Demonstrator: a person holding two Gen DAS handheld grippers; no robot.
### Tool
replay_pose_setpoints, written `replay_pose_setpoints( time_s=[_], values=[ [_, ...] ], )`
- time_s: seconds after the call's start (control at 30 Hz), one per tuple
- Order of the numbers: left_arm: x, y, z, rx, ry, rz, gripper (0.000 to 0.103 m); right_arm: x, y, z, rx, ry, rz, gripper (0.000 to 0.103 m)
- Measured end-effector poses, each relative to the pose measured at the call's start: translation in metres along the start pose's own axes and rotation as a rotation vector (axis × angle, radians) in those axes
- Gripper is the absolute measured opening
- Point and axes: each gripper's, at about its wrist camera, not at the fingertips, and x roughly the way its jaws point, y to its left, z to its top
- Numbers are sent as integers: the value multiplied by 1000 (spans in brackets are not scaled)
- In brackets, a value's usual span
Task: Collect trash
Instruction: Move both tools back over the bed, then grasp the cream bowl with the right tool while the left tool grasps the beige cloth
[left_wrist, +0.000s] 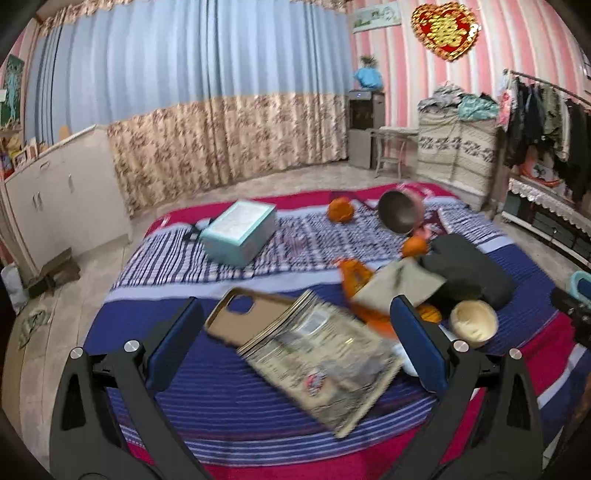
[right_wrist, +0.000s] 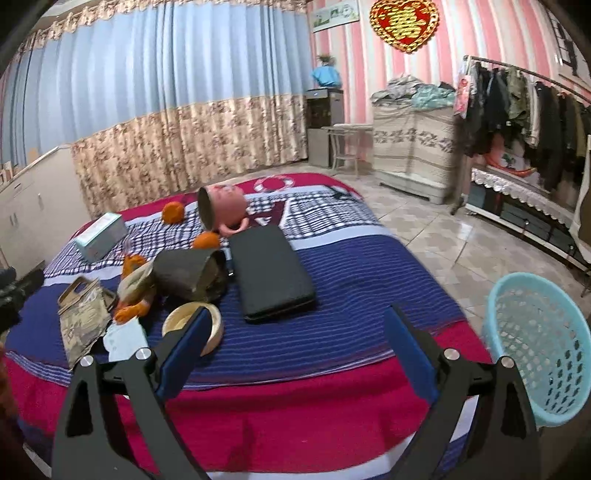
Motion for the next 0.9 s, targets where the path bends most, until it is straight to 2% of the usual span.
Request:
replay_pose_setpoints(
  time_s=[0.37, 0.6, 0.77, 0.83, 0.9],
  values=[
    [27, 9, -21, 7, 52, 27, 97, 43, 44, -16, -26, 137, 103, 92],
    [35, 22, -28, -7, 84, 27, 97, 64, 70, -23, -101, 186, 101, 92],
    [41, 27, -34, -22, 113, 23, 97, 78, 70, -21, -89, 215, 105, 91],
    [43, 25, -34, -17, 121, 23, 97, 79, 71, -20, -91, 212, 117, 85],
    [43, 22, -33, -8, 119, 23, 97, 78, 72, -18, -100, 213, 161, 65]
  ],
)
